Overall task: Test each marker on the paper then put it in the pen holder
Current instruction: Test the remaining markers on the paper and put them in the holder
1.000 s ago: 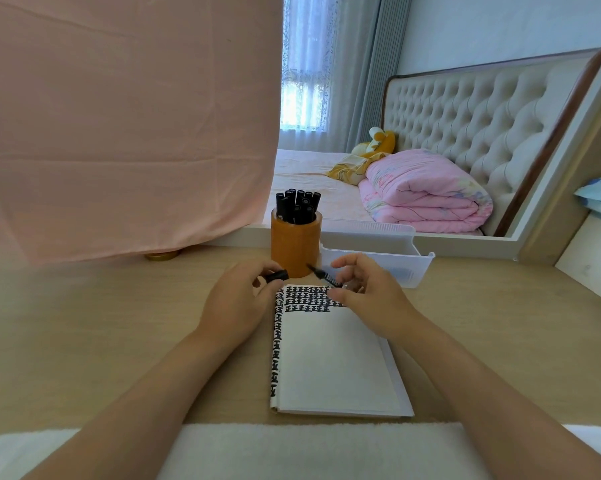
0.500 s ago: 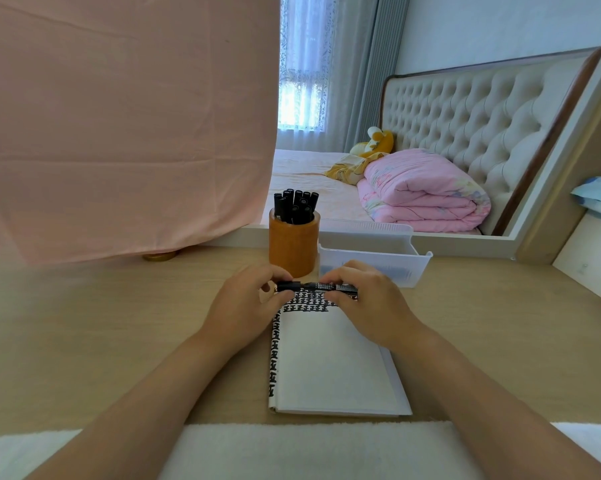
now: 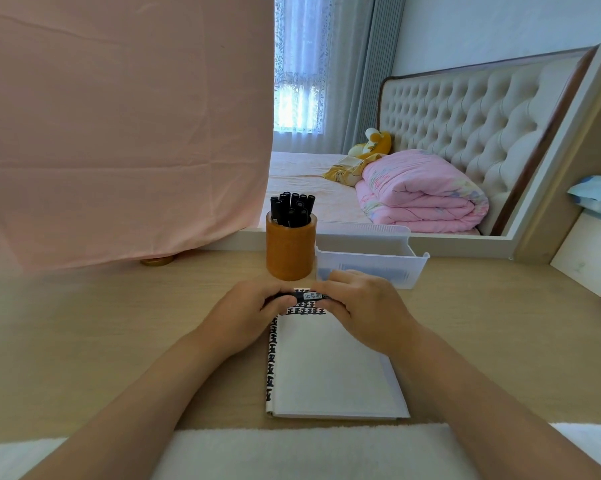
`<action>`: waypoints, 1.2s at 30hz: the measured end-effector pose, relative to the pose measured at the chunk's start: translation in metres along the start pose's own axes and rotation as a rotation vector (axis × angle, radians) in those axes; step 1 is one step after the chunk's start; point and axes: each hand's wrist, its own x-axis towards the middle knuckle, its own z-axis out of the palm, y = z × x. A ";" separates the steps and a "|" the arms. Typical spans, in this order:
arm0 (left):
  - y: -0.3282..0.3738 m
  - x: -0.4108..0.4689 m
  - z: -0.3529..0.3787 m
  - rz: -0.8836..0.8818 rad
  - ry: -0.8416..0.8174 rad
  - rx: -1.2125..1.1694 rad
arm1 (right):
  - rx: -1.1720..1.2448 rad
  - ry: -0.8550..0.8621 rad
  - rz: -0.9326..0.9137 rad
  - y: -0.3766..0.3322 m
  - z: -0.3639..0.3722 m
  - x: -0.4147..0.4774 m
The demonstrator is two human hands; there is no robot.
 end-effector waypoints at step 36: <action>-0.011 0.110 -0.030 -0.188 0.536 -0.237 | 0.730 0.269 0.690 0.039 -0.031 0.081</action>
